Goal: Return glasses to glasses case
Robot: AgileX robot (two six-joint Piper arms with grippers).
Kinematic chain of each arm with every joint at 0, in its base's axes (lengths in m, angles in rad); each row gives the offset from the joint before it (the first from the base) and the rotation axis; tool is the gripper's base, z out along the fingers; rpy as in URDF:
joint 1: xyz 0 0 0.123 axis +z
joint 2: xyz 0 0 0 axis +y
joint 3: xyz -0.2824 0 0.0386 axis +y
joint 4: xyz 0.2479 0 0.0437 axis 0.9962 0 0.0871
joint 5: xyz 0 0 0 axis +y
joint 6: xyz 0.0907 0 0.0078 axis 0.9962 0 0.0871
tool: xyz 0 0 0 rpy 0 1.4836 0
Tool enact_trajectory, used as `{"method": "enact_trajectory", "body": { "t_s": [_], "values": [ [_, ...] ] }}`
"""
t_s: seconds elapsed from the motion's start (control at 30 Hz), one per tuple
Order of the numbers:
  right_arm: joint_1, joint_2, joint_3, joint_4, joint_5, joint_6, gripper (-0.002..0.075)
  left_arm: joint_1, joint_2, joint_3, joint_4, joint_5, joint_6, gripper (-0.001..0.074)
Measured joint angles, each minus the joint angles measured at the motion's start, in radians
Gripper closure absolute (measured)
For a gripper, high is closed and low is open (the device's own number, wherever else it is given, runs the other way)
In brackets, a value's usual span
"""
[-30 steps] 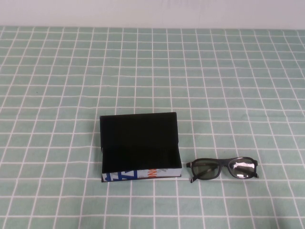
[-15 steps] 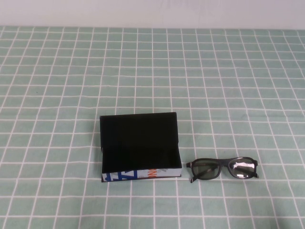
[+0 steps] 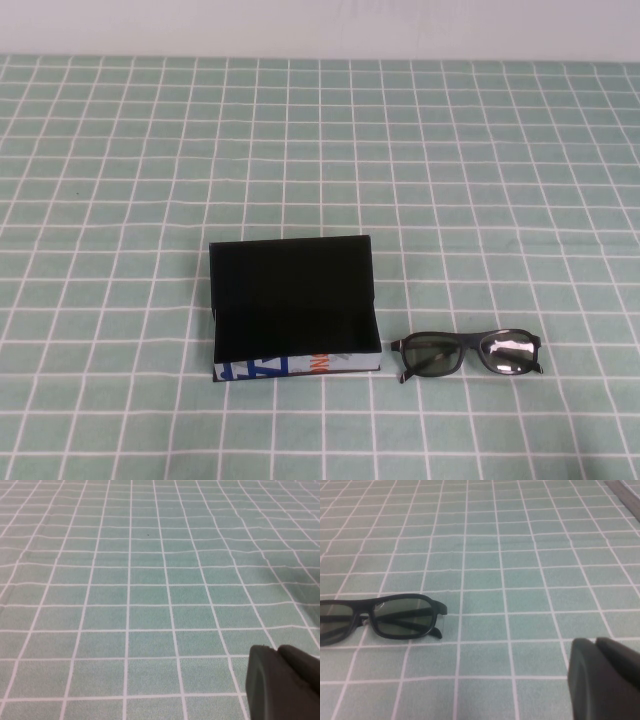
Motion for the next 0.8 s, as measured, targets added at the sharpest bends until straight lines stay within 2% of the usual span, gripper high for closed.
{"method": "enact_trajectory", "body": {
  "t_s": [0.8],
  "values": [
    [0.000, 0.000, 0.000, 0.000, 0.000, 0.000, 0.0737, 0.000, 0.000, 0.000, 0.024, 0.000, 0.011, 0.0737]
  ]
}}
